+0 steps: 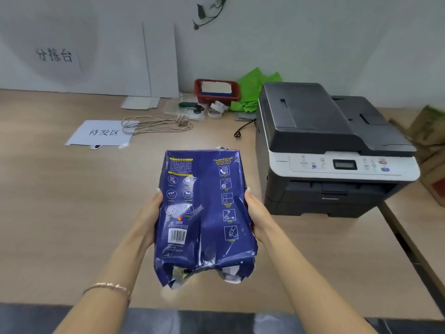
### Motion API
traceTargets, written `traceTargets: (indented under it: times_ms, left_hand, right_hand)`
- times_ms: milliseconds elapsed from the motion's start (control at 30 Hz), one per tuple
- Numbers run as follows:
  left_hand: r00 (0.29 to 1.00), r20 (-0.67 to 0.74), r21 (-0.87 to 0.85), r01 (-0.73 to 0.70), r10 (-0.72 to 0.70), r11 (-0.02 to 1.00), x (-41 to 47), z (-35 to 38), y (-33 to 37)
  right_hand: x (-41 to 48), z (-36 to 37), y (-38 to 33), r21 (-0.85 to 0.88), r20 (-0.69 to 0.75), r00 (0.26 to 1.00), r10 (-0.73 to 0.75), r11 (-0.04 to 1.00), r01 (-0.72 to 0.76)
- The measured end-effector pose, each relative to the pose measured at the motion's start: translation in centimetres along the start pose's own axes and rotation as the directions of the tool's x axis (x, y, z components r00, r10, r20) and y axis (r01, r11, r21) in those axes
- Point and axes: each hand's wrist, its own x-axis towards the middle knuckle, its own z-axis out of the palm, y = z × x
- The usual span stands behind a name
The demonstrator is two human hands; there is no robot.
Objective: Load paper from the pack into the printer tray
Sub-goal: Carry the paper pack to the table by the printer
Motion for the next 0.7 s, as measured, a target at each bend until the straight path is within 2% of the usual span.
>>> traceTargets:
  times_ms: [400,600,700]
  left_hand:
    - [0.996,-0.084,0.131,-0.025,0.036,0.991,12.1,-2.8,0.1]
    - [0.998,-0.063,0.119,0.005,0.002,0.993,17.0,-3.5,-0.2]
    - [0.999,-0.031,0.114,0.024,-0.020,0.993,18.5,-3.9,-0.7]
  right_hand:
    - [12.8,1.9,1.9,0.024,-0.193,0.979,0.068,0.998,-0.065]
    - [17.7,2.4,2.5,0.015,-0.239,0.971,0.030,1.000,-0.027]
    - [19.5,2.2,2.9,-0.049,-0.271,0.962,-0.011,0.999,-0.002]
